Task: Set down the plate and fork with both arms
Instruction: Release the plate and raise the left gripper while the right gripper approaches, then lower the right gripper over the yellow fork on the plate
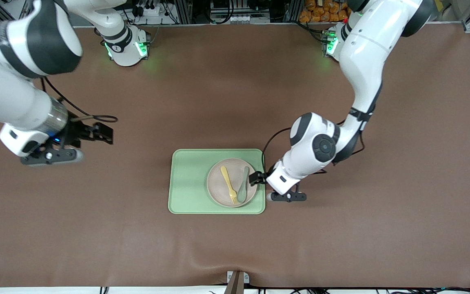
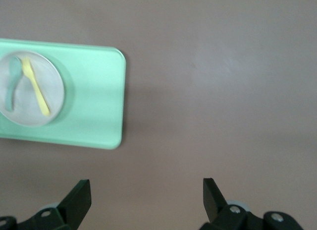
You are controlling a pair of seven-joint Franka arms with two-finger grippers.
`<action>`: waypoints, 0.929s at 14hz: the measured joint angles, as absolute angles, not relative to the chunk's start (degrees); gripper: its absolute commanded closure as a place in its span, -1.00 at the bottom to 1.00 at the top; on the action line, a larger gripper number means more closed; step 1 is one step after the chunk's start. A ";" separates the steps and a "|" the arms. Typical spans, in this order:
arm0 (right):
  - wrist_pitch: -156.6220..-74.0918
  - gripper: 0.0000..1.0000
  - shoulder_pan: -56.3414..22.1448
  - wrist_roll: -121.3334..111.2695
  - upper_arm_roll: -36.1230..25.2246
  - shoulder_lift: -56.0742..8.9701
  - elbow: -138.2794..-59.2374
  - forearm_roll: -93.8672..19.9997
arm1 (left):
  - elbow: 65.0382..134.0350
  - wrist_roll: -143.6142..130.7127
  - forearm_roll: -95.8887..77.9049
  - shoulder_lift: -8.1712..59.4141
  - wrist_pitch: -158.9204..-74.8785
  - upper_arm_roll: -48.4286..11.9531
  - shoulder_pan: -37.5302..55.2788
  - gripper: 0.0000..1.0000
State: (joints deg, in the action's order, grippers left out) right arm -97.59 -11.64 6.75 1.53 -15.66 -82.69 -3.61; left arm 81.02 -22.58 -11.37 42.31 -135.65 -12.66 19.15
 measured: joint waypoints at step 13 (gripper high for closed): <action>-122.87 -1.00 -27.81 12.85 1.38 -38.67 -72.88 -6.23 | 83.43 -21.31 0.00 15.45 -99.08 -12.23 1.71 -1.00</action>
State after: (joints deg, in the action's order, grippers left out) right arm -122.87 -27.81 12.85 1.38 -38.67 -72.88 -6.23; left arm 83.43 -21.31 0.00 15.45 -99.08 -12.23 1.71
